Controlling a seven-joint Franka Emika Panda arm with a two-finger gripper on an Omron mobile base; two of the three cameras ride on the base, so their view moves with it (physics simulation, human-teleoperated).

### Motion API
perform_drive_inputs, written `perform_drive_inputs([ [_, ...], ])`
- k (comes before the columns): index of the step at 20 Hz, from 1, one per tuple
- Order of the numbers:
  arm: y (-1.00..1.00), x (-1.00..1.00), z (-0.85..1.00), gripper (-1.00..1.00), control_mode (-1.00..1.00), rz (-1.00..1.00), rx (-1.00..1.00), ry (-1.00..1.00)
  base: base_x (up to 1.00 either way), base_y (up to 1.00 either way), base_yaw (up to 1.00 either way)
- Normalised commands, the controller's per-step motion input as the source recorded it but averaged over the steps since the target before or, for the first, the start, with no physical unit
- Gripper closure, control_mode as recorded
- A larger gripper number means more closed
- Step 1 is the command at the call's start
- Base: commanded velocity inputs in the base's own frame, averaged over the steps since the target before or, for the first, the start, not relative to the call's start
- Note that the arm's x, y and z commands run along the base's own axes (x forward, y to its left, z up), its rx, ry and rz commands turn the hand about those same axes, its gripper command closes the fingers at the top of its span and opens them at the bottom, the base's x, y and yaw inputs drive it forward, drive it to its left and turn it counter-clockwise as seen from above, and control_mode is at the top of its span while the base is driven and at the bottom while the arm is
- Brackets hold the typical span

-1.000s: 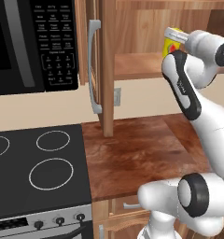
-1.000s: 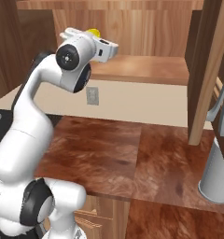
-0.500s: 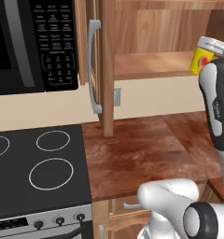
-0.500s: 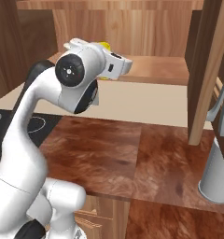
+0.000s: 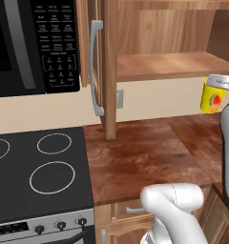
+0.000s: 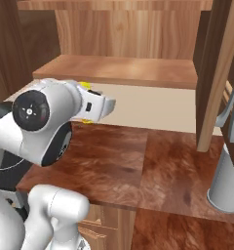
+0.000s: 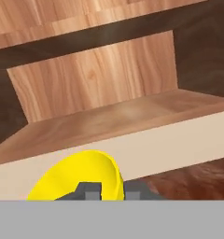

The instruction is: Open the cabinet directly in front. Then move the beer and the cup to the dining counter with the candle on it.

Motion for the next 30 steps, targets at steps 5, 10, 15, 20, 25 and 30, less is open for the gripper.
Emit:
perform_drive_inputs([
  [5,0.96,-0.8,-0.24,1.0,-1.0,0.13,-0.21,-0.03,0.0,0.0,0.0],
  [10,0.12,-0.04,0.0,1.0,-1.0,0.0,-0.02,-0.01,0.0,0.0,0.0],
  [15,0.0,-0.18,-0.06,1.0,1.0,0.01,0.0,0.02,-0.16,0.0,0.02],
  [20,0.0,0.0,0.0,1.0,1.0,0.0,0.0,0.0,-0.98,0.0,0.32],
  [25,0.0,0.0,0.0,1.0,1.0,0.0,0.0,0.0,-0.79,0.0,0.59],
  [30,0.0,0.0,0.0,1.0,1.0,0.0,0.0,0.0,-0.16,0.0,0.84],
])
